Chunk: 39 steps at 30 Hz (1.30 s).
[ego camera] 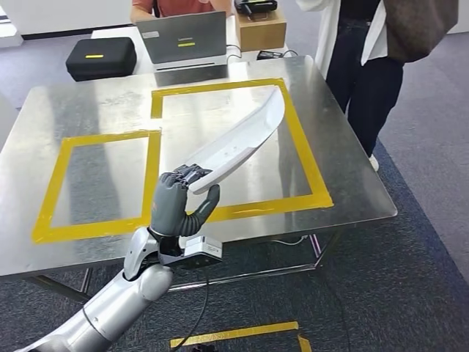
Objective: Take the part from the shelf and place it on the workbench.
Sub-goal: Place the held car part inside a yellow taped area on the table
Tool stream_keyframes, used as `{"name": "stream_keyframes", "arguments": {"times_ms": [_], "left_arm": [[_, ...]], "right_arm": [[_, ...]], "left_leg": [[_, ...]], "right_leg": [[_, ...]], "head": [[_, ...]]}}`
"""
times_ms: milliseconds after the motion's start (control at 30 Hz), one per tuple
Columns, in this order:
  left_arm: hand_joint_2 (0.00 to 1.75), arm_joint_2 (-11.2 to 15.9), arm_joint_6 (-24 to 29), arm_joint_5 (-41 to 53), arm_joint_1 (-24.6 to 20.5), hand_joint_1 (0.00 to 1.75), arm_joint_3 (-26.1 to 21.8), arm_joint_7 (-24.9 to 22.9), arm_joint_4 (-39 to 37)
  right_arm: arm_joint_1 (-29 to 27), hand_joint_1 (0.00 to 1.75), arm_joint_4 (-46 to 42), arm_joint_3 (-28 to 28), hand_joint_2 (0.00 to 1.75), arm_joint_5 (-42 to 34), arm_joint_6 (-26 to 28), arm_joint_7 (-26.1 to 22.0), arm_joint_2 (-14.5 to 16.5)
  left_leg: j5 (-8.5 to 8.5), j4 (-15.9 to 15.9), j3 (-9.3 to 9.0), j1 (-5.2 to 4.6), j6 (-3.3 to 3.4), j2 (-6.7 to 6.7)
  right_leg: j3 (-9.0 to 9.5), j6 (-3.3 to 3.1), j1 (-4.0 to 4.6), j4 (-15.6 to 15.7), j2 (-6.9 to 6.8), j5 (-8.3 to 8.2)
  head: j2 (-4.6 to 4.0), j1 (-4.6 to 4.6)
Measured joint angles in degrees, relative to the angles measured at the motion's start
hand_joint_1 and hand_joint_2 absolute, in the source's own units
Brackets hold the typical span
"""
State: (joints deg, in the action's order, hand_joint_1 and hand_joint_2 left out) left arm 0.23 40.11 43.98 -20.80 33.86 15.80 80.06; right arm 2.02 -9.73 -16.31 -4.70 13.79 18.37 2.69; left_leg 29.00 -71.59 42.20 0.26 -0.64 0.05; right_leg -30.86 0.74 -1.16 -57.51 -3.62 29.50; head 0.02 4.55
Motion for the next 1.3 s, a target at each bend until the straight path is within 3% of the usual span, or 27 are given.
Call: {"name": "stream_keyframes", "arguments": {"times_ms": [67,133,200,233,300,367,400,433,467,533,600,667,733,800,867,933,967,1000,1067,1100,1167,1300], "left_arm": [[1.75,0.0,0.0,0.0,-0.1,1.75,0.0,0.0,0.0],[1.75,-0.1,0.0,0.0,-0.3,1.75,0.1,0.0,-0.1],[1.75,-0.1,0.0,0.0,-0.4,1.75,0.1,0.0,-0.1],[1.75,-0.1,0.0,0.0,-0.4,1.75,0.1,0.0,-0.1],[1.75,-0.1,0.0,0.0,-0.6,1.75,0.1,0.1,-0.1],[1.75,-0.3,0.0,0.0,-0.8,1.75,0.1,0.1,-0.2],[1.75,-0.3,0.0,0.0,-0.7,1.75,0.1,0.1,-0.2],[1.75,-0.3,0.0,0.0,-0.6,1.75,0.1,0.1,-0.3],[1.75,-0.3,0.0,0.0,-0.6,1.75,0.2,0.2,-0.4],[1.75,-0.3,0.0,0.0,-0.5,1.75,0.2,0.2,-0.4],[1.75,-0.4,0.0,0.1,-0.5,1.75,0.1,0.2,-0.5],[1.75,-0.3,0.0,0.2,-0.4,1.75,0.1,0.2,-0.5],[1.75,-0.2,0.0,0.4,-0.3,1.75,0.1,0.3,-0.5],[1.75,0.0,0.0,0.4,-0.4,1.75,0.1,0.4,-0.5],[1.75,0.0,0.0,0.4,-0.5,1.75,0.1,0.5,-0.5],[1.75,0.0,0.0,0.5,-0.4,1.75,0.1,0.5,-0.6],[1.75,0.1,0.0,0.5,-0.4,1.75,0.2,0.5,-0.6],[1.75,0.1,0.0,0.5,-0.3,1.75,0.2,0.5,-0.7],[1.75,0.2,0.0,0.5,-0.4,1.75,0.2,0.5,-0.7],[1.75,0.2,0.0,0.6,-0.6,1.75,0.2,0.6,-0.7],[1.75,0.2,-0.1,0.8,-1.0,1.75,0.3,0.7,-0.8],[1.75,0.2,-0.3,1.5,-2.0,1.75,0.6,0.7,-1.3]], "right_arm": [[0.0,0.00,0.0,0.0,0.00,0.0,0.0,0.0,0.0],[0.1,0.00,0.0,0.0,0.00,0.0,0.0,0.0,0.0],[0.3,0.00,0.0,0.0,0.00,0.0,0.0,0.0,0.0],[0.4,0.00,0.0,0.0,0.00,0.0,0.0,0.0,0.0],[0.6,0.00,-0.1,0.0,0.00,0.0,0.0,0.0,0.0],[0.5,0.00,-0.1,0.0,0.00,0.0,0.0,-0.1,0.0],[0.5,0.00,-0.1,0.0,0.00,0.0,-0.1,-0.1,0.0],[0.4,0.00,-0.1,0.0,0.00,0.0,-0.1,-0.1,0.0],[0.4,0.00,-0.1,0.0,0.00,0.0,-0.2,-0.2,0.0],[0.3,0.00,-0.1,0.0,0.00,0.0,-0.3,-0.3,0.0],[0.3,0.00,0.0,0.0,0.00,0.0,-0.3,-0.6,0.0],[0.4,0.00,0.0,0.0,0.00,-0.1,-0.2,-0.9,0.0],[0.6,0.00,0.0,0.0,0.00,-0.3,-0.1,-1.1,0.0],[0.5,0.00,0.0,0.1,0.00,-0.4,0.0,-1.2,0.0],[0.3,0.00,0.0,0.1,0.00,-0.5,-0.1,-1.2,0.0],[0.1,0.00,0.0,0.1,0.00,-0.5,-0.2,-1.2,0.0],[0.1,0.00,0.0,0.1,0.00,-0.5,-0.2,-1.2,0.0],[0.1,0.00,0.0,0.1,0.00,-0.5,-0.2,-1.2,0.0],[0.1,0.00,0.0,0.2,0.00,-0.5,-0.4,-1.1,0.0],[0.1,0.00,0.0,0.2,0.00,-0.5,-0.6,-1.1,0.0],[0.2,0.00,0.0,0.2,0.00,-0.4,-1.0,-1.1,0.0],[0.4,0.00,0.0,0.2,0.00,-0.3,-1.8,-1.1,-0.1]], "left_leg": [[-3.37,8.1,-4.14,-0.40,0.42,2.28],[-4.12,12.4,-6.26,-0.97,0.99,3.85],[-3.85,12.8,-6.32,-1.22,1.59,2.82],[-3.93,13.1,-6.49,-1.16,1.91,2.06],[-4.16,13.7,-6.89,-0.83,2.63,0.63],[-4.17,13.8,-6.97,-0.69,3.12,-0.67],[-4.12,13.8,-6.97,-0.74,3.24,-1.45],[-4.08,13.7,-7.01,-0.79,3.30,-2.26],[-4.03,13.7,-7.07,-0.82,3.31,-3.14],[-3.84,13.4,-7.20,-0.78,3.13,-4.77],[-3.55,13.0,-7.03,-0.81,2.69,-5.87],[-3.54,12.8,-6.68,-0.75,2.13,-6.58],[-3.49,12.8,-6.55,-0.57,1.55,-6.96],[-2.01,10.6,-5.70,-0.64,0.96,-5.01],[1.30,4.0,-2.68,-0.59,0.43,-1.99],[3.62,-2.8,0.64,-0.25,0.04,-0.86],[3.30,-3.6,1.14,-0.08,-0.06,-0.75],[1.93,-2.2,0.52,0.06,-0.10,-0.73],[-2.04,5.2,-3.14,0.20,0.04,-0.46],[-3.19,8.9,-4.96,0.12,0.22,-0.29],[-3.70,12.7,-6.70,-0.02,0.45,-0.07],[-3.61,13.2,-6.76,-0.20,0.56,-0.27]], "right_leg": [[0.56,0.39,0.15,0.0,-1.38,0.50],[0.90,1.03,0.39,0.0,-2.58,0.97],[1.38,1.70,0.46,0.3,-3.92,1.27],[1.55,2.00,0.36,0.3,-3.89,1.58],[0.42,2.40,0.16,-2.4,-1.23,3.47],[-3.63,2.46,0.08,-10.0,2.43,6.84],[-5.99,2.49,0.09,-14.0,3.23,8.06],[-7.72,2.48,0.11,-16.4,3.53,8.25],[-8.42,2.45,0.12,-16.5,3.64,7.13],[-6.63,2.33,0.00,-10.1,4.44,2.20],[-3.92,2.08,-0.18,-3.2,6.34,-0.87],[-2.82,1.66,-0.15,-1.1,7.35,-0.97],[-2.41,1.06,-0.12,-0.8,6.86,-1.16],[-1.91,0.35,-0.21,-0.3,6.09,-1.30],[-1.50,-0.18,-0.13,-0.1,5.21,-1.18],[-1.32,-0.37,-0.04,-0.1,4.33,-0.95],[-1.22,-0.36,-0.04,-0.1,3.96,-0.85],[-1.08,-0.28,-0.04,-0.1,3.68,-0.74],[-0.72,0.04,-0.01,-0.1,3.33,-0.44],[-0.66,0.30,0.09,-0.2,3.24,-0.26],[-0.81,0.51,0.31,-0.3,3.11,-0.02],[-0.69,0.19,0.31,0.1,2.88,-0.10]], "head": [[0.00,-0.01],[0.01,-0.05],[0.01,-0.07],[0.00,-0.09],[0.00,-0.29],[0.00,-0.58],[0.00,-0.67],[0.00,-0.66],[0.00,-0.66],[0.00,-0.66],[0.00,-0.68],[0.00,-0.65],[0.00,-0.62],[0.00,-0.35],[0.00,-0.07],[0.00,-0.04],[0.00,-0.04],[0.00,-0.03],[0.00,-0.05],[0.00,-0.05],[0.00,-0.12],[0.00,-0.15]]}}
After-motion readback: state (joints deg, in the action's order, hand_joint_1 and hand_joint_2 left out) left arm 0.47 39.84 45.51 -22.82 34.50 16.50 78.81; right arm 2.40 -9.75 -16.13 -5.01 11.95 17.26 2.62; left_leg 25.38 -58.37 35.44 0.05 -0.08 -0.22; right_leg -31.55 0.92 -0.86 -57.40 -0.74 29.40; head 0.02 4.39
